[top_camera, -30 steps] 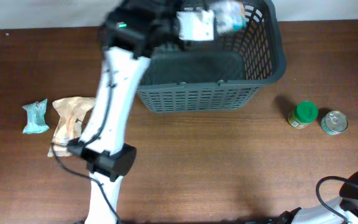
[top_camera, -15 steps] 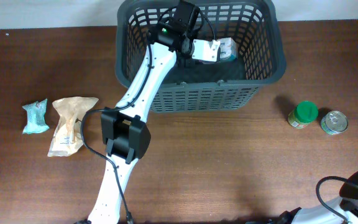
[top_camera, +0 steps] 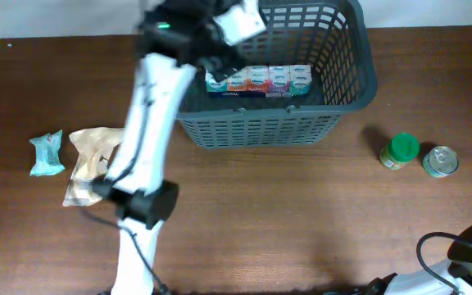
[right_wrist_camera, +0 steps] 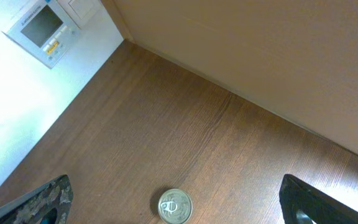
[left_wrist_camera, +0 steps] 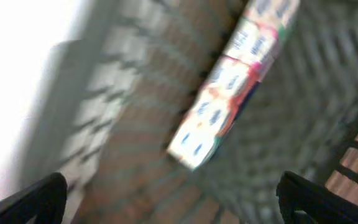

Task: Pack container
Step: 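Lift the tissue stack and lower it into the basket, open left gripper, then grasp the tan wrapped pouch with the left gripper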

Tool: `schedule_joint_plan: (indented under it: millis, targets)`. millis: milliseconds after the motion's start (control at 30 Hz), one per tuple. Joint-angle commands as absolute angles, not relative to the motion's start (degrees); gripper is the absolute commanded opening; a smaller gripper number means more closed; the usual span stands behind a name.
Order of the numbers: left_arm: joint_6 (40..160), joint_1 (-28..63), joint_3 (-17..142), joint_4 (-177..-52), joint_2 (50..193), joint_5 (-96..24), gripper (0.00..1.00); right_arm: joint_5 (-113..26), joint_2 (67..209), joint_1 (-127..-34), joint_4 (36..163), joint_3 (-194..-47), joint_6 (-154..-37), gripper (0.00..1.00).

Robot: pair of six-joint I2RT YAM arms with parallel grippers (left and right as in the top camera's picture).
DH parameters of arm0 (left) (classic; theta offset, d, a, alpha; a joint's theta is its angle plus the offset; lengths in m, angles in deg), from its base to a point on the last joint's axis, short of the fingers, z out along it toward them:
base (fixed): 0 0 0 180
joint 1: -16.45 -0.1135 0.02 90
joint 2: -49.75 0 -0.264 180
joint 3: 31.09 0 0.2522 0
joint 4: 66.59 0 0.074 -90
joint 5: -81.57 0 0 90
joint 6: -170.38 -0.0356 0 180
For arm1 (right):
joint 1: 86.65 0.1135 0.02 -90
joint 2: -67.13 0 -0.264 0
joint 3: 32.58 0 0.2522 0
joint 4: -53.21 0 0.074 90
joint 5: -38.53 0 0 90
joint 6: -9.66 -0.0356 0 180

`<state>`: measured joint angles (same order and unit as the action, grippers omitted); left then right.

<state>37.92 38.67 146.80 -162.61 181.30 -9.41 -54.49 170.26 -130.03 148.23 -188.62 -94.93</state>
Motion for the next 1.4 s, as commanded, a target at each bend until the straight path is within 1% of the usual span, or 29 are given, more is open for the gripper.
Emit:
schedule_joint_plan:
  millis: [0,133,167,233,267,300,333,367,433,467,500,567,700,800,967,1067,1267,1300,1367]
  targets:
    - [43.8,35.4,150.4,-168.9,170.3,-8.6,0.99,-55.1,169.8,-130.2,148.2,-188.7,-95.0,0.99]
    - [43.9,30.9,150.3,-176.6,167.2,-8.6,1.0,-55.1,169.8,-130.2,148.2,-188.7,-95.0,0.99]
    - [45.9,29.4,150.2,-177.0,167.2,-8.2,0.92,-55.1,169.8,-130.2,148.2,-188.7,-95.0,0.99]
    - [56.7,23.0,147.9,-177.0,167.4,-8.6,0.89,-55.1,169.8,-130.2,148.2,-188.7,-95.0,0.99]
    - [58.7,21.4,146.7,-177.0,167.4,-8.6,0.85,-55.1,169.8,-130.2,148.2,-188.7,-95.0,0.99]
    - [62.0,17.2,142.7,-177.0,167.4,-8.7,0.8,-55.1,169.8,-130.2,148.2,-188.7,-95.0,0.99]
    - [62.8,15.1,139.7,-177.0,167.4,-8.7,0.79,-55.1,169.8,-130.2,148.2,-188.7,-95.0,0.99]
    - [62.8,12.4,134.6,-177.0,167.4,-9.1,0.79,-55.1,169.8,-130.2,148.2,-188.7,-95.0,0.99]
    - [62.8,9.7,127.4,-177.0,167.4,-10.8,0.8,-55.1,169.8,-130.2,148.2,-188.7,-95.0,0.99]
    - [62.8,7.6,118.3,-176.6,167.4,-11.9,0.8,-55.1,169.8,-130.2,148.2,-188.7,-95.0,0.99]
    - [62.8,5.4,105.4,-171.2,167.4,-11.9,0.8,-55.1,169.8,-130.2,148.2,-188.7,-95.0,0.99]
    - [62.8,4.0,95.6,-164.4,167.4,-11.9,0.8,-55.1,169.8,-130.2,148.2,-188.7,-95.0,0.99]
    - [62.8,1.9,83.4,-156.1,167.4,-11.6,0.87,-55.1,169.8,-130.2,148.2,-188.7,-95.0,0.99]
    - [63.0,-0.9,74.3,-149.4,167.4,-11.6,0.87,-55.1,169.8,-130.2,148.2,-188.7,-95.0,0.99]
    - [63.0,-3.6,71.6,-144.9,167.4,-11.4,0.87,-55.1,169.8,-130.2,148.2,-188.7,-95.0,0.99]
    - [63.1,-3.7,71.5,-144.2,167.4,-5.6,0.87,-55.1,169.8,-130.2,148.2,-188.7,-95.0,0.99]
    - [63.2,-3.7,70.2,-139.6,168.4,-3.8,0.87,-55.1,169.8,-130.2,148.2,-188.7,-95.0,0.99]
    - [63.3,-3.7,70.0,-139.0,168.8,-3.1,0.92,-55.1,169.8,-130.2,148.2,-188.7,-95.0,0.99]
    - [63.2,-3.8,69.8,-138.1,170.3,-2.1,0.93,-55.1,169.8,-130.2,148.2,-188.7,-95.0,0.99]
